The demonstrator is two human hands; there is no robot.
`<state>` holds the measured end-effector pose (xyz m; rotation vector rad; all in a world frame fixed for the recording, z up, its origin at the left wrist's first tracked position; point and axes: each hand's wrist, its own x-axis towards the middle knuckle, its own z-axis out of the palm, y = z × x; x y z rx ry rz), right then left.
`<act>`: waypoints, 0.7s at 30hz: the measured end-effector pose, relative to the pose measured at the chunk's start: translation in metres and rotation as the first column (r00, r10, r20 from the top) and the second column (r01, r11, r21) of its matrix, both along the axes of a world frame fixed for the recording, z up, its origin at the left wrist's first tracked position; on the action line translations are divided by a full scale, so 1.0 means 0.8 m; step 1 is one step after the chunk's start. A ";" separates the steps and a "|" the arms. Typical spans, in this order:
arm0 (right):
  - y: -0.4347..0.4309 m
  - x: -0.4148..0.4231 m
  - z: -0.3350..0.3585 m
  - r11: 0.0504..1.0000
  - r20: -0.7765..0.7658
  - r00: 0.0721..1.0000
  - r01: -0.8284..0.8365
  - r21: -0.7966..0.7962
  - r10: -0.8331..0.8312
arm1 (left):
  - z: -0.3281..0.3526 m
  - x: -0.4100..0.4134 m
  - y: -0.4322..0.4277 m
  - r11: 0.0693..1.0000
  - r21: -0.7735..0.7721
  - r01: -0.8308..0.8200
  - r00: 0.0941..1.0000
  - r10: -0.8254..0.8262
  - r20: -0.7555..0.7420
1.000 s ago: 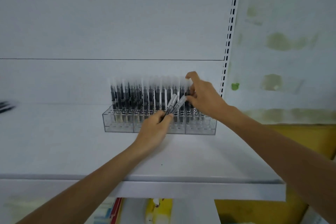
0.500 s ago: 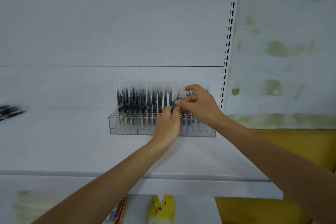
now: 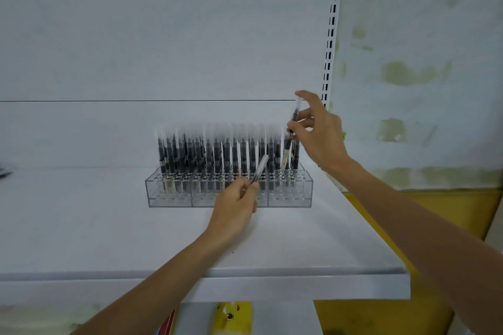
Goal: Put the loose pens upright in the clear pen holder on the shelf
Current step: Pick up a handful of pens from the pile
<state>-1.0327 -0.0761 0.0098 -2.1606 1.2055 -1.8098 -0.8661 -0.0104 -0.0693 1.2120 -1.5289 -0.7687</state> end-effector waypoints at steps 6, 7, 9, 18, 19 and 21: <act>-0.001 0.015 -0.038 0.989 -0.322 0.947 0.046 0.138 0.001 | -0.001 0.004 -0.009 0.998 -0.016 -0.057 0.998 0.057 -0.024; -0.002 0.014 -0.041 0.988 -0.329 0.944 0.075 0.138 -0.025 | -0.001 0.004 -0.008 0.998 -0.032 -0.050 0.999 0.050 -0.006; -0.004 0.011 -0.042 0.980 -0.380 0.914 0.183 0.078 -0.140 | -0.001 0.003 -0.007 0.997 -0.064 -0.033 0.999 0.035 0.032; 0.044 0.023 -0.047 0.950 -0.030 0.987 -0.140 0.278 0.155 | 0.020 -0.019 -0.006 0.969 -0.247 0.005 0.994 0.022 0.107; 0.048 0.027 -0.047 0.944 0.025 0.984 -0.179 0.276 0.179 | 0.022 -0.024 -0.006 0.960 -0.281 0.006 0.993 0.027 0.115; 0.055 0.026 -0.039 0.956 0.128 0.976 -0.202 0.212 0.178 | 0.028 -0.030 -0.005 0.937 -0.350 0.013 0.991 0.033 0.126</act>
